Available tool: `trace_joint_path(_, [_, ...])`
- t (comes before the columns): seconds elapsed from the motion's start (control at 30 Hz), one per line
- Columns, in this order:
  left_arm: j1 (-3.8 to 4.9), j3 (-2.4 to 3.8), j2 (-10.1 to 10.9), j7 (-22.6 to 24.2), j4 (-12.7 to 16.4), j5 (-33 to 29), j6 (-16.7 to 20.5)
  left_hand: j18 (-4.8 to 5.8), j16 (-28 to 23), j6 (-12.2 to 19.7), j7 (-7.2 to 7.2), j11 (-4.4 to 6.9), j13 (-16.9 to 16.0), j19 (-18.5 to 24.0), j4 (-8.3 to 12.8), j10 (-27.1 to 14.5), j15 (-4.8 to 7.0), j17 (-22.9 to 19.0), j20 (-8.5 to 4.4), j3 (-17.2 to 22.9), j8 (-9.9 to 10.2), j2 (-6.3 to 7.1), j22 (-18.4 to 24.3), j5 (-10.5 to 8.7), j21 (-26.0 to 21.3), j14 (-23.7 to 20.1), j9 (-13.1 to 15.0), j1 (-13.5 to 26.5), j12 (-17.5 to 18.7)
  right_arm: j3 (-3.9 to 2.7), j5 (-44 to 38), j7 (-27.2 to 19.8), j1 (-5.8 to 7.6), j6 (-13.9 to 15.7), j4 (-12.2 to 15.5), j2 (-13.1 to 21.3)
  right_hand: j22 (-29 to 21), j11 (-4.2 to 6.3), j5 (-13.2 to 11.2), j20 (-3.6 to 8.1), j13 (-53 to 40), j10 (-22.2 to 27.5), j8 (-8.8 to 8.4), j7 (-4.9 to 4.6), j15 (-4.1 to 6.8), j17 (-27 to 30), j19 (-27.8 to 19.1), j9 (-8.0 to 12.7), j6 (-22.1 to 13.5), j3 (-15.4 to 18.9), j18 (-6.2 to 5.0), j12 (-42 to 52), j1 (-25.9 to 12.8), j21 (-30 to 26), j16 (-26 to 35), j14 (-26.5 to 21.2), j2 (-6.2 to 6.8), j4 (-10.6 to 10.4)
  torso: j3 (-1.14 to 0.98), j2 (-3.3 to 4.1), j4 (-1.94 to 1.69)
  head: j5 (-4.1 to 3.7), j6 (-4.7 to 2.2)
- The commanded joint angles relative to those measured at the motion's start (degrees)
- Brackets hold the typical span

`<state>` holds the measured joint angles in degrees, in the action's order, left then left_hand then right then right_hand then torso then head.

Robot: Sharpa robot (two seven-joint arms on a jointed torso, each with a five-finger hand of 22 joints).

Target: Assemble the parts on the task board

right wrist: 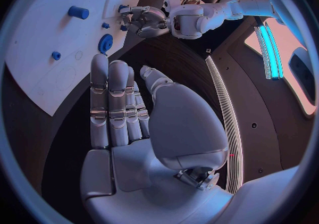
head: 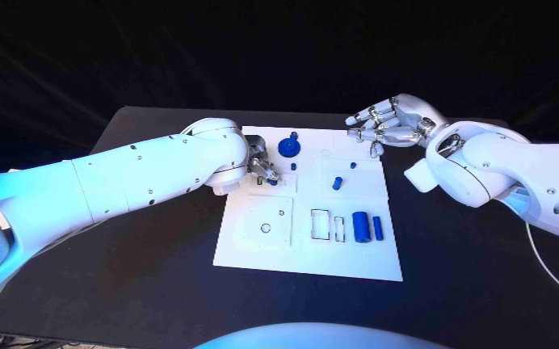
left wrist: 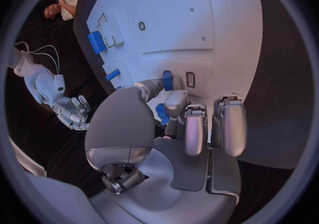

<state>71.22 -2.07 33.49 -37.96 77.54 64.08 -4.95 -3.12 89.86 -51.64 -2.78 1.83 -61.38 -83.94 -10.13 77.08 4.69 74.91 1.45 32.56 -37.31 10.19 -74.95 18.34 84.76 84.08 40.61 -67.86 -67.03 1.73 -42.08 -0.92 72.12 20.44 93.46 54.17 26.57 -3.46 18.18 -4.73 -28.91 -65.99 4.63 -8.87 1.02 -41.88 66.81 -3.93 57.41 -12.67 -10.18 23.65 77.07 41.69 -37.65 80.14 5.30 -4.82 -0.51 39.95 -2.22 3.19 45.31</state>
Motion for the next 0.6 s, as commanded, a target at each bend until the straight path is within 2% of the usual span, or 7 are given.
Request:
trace_joint_path(0.03, [-0.37, -0.26, 0.1, -1.1, 0.0, -0.2, -2.9, 1.21, 0.1, -0.3, 0.35, 0.04, -0.4, -2.2, 10.8, 0.6, 0.4, 15.1, -0.14, 11.0, -0.4, 0.53, -7.4, 1.55, 0.3, 5.9, 0.4, 1.3, -0.5, 0.0, -0.1, -0.4, -0.06, -1.0, 0.1, 0.0, -0.1, -0.19, 0.3, -0.2, 0.0, 0.0, -0.39, 0.06, -0.15, 0.1, 0.4, 0.1, -0.3, -0.2, -0.3, -0.3, -0.2, -0.3, 0.3, -0.4, 0.22, -0.1, 0.0, -0.02, -0.03, 0.0, 0.09])
trace_joint_path(0.17, [-0.37, -0.26, 0.1, -1.2, 0.0, -0.5, -2.7, 1.26, 0.1, -1.0, 1.0, 0.46, -0.9, -2.3, 10.0, 1.1, 0.65, 15.1, -0.32, 9.6, -0.7, 0.7, -7.7, 1.8, 0.4, 5.9, 0.7, 3.0, -1.0, 0.01, -0.1, -0.4, -0.07, -1.1, 0.1, 0.0, -0.1, -0.19, 0.3, -0.2, 0.0, 0.0, -0.39, 0.06, -0.15, 0.1, 0.4, 0.1, -0.3, -0.2, -0.3, -0.3, -0.2, -0.3, 0.3, -0.4, 0.22, -0.1, -0.05, 0.0, -0.01, -0.01, 0.15])
trace_joint_path(0.33, [-0.37, -0.26, -0.1, -1.2, -0.2, -0.7, -2.4, 1.32, 0.1, -1.9, 1.9, 1.05, -1.2, -2.5, 8.5, 1.4, 1.22, 15.1, -0.86, 5.8, -0.6, 0.69, -7.9, 1.64, 0.6, 5.9, 0.8, 5.2, -1.4, 0.01, -0.1, -0.4, -0.09, -1.1, 0.0, 0.0, -0.1, -0.2, 0.3, -0.21, 0.1, 0.0, -0.39, 0.05, -0.17, 0.1, 0.4, 0.1, -0.3, -0.2, -0.3, -0.2, -0.3, -0.3, 0.4, -0.4, 0.21, -0.2, -0.06, 0.02, 0.03, 0.01, 0.19])
trace_joint_path(0.6, [-0.35, -0.25, -0.7, -1.3, -1.3, -1.0, -2.5, 1.35, 0.1, -2.5, 2.02, 1.25, -1.5, -2.5, 7.4, 1.4, 1.44, 15.1, -1.11, 3.0, -0.3, 0.28, -8.1, 1.64, 0.6, 5.9, 0.6, 6.2, -1.5, 0.01, -0.1, -0.5, -0.13, -1.0, 0.0, -0.1, -0.1, -0.21, 0.4, -0.22, 0.1, 0.0, -0.39, 0.05, -0.17, 0.2, 0.4, 0.0, -0.3, -0.2, -0.3, -0.2, -0.4, -0.3, 0.5, -0.4, 0.21, -0.2, -0.13, 0.01, 0.03, -0.05, 0.25])
